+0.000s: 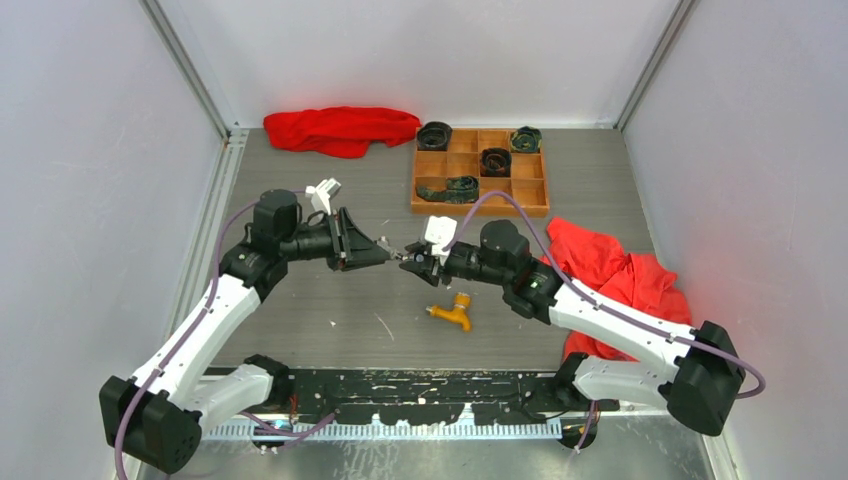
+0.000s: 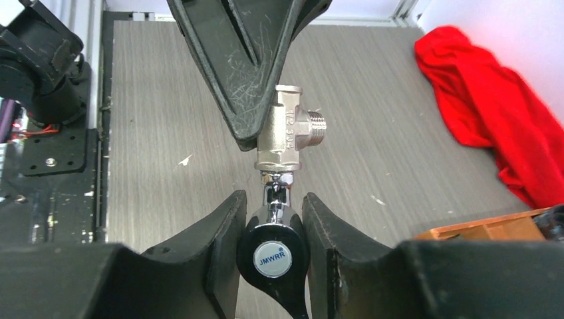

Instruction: Install the water faucets

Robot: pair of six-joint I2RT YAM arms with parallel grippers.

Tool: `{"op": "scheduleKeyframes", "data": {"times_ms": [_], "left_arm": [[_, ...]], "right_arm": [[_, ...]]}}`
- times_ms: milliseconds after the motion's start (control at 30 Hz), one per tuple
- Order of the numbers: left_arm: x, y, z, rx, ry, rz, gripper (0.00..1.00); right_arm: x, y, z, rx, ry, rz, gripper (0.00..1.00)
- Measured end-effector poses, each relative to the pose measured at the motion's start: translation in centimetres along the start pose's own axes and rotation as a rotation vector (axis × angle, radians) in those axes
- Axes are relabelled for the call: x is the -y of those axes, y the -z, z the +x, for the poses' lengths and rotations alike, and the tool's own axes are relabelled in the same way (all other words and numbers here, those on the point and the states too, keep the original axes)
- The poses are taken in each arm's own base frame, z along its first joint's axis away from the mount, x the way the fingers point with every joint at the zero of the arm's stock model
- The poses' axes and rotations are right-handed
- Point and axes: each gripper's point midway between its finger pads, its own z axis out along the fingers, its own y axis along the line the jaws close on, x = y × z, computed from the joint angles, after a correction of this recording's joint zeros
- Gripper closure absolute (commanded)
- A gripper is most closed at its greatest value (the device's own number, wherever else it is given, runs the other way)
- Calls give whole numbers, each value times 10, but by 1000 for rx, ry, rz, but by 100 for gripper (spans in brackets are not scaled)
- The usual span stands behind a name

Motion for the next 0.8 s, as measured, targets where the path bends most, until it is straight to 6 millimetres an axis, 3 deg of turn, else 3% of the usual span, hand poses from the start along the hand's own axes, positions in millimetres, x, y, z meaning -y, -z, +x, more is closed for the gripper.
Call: {"op": "scheduleKeyframes", "data": {"times_ms": [267, 400, 567, 700, 800], "left_arm": [[9, 1, 6, -34, -36, 42, 100], [20, 4, 6, -35, -72, 78, 100], [19, 6, 5, -29, -89, 67, 100], [16, 8, 0, -5, -108, 10, 100], [18, 14, -9, 39, -150, -52, 100]], "right_arm": [[-12, 1, 18, -57, -199, -97, 91], [-22, 3, 36, -113, -319, -159, 99], [-23, 1, 46, -151, -402, -138, 100], [-14, -11, 59, -196, -478, -90, 99], [-6, -29, 79, -260, -566, -44, 100]]}}
